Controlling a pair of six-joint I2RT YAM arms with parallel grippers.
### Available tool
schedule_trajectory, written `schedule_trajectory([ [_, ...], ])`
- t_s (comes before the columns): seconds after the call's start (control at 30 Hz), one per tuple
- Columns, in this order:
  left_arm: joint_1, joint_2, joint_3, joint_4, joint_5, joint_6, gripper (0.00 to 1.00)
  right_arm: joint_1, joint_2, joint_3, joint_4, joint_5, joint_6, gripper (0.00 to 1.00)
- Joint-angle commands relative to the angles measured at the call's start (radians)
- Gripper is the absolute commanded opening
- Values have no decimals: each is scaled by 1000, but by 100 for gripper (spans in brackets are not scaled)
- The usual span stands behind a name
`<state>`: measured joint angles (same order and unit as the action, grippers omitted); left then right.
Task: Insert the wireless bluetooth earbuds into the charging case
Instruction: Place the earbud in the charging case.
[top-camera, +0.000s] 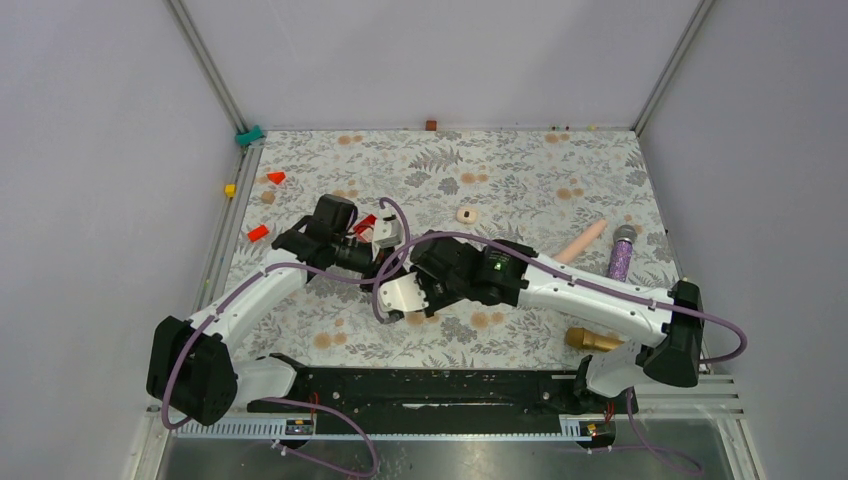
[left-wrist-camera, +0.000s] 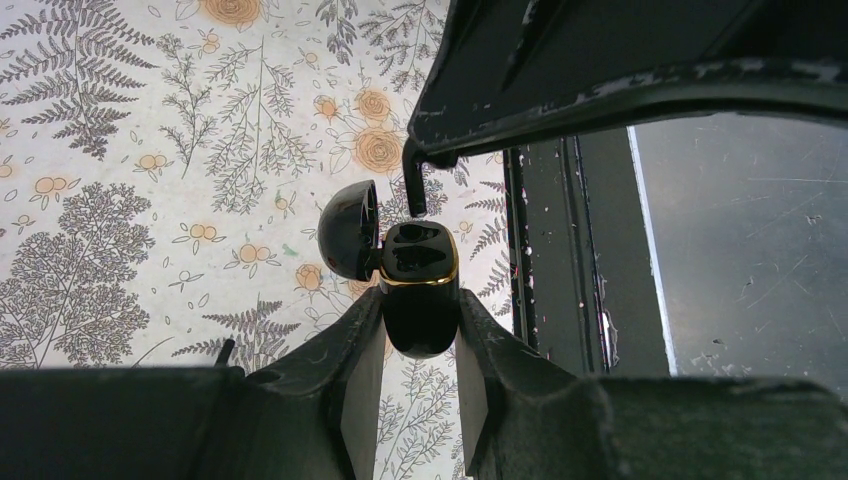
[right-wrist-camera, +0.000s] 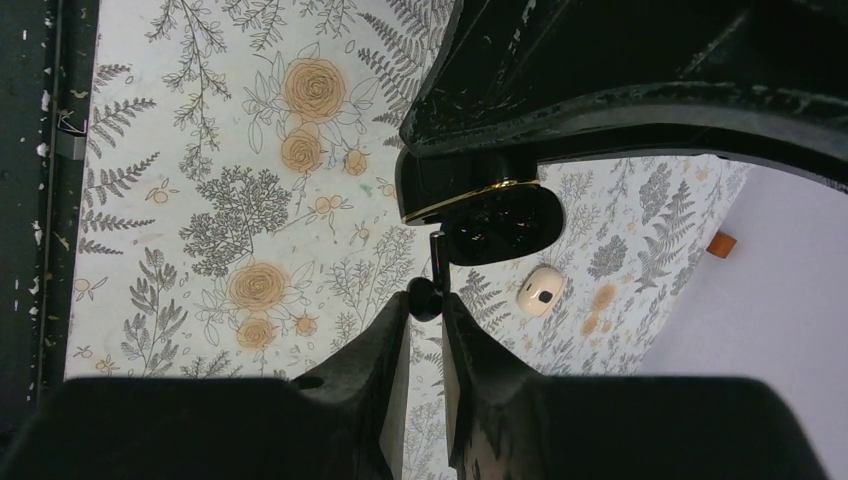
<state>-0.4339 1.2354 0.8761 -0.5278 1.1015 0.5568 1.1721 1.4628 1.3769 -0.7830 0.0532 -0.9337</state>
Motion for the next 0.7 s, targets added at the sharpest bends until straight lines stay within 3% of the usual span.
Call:
schedule_trajectory([
  [0.0,-4,-2,22,26,54,1,0,21,11,23,34,57,18,10],
  [0.67,-5,0,22,25,57,2,0,55,37,18,34,70,12,8],
])
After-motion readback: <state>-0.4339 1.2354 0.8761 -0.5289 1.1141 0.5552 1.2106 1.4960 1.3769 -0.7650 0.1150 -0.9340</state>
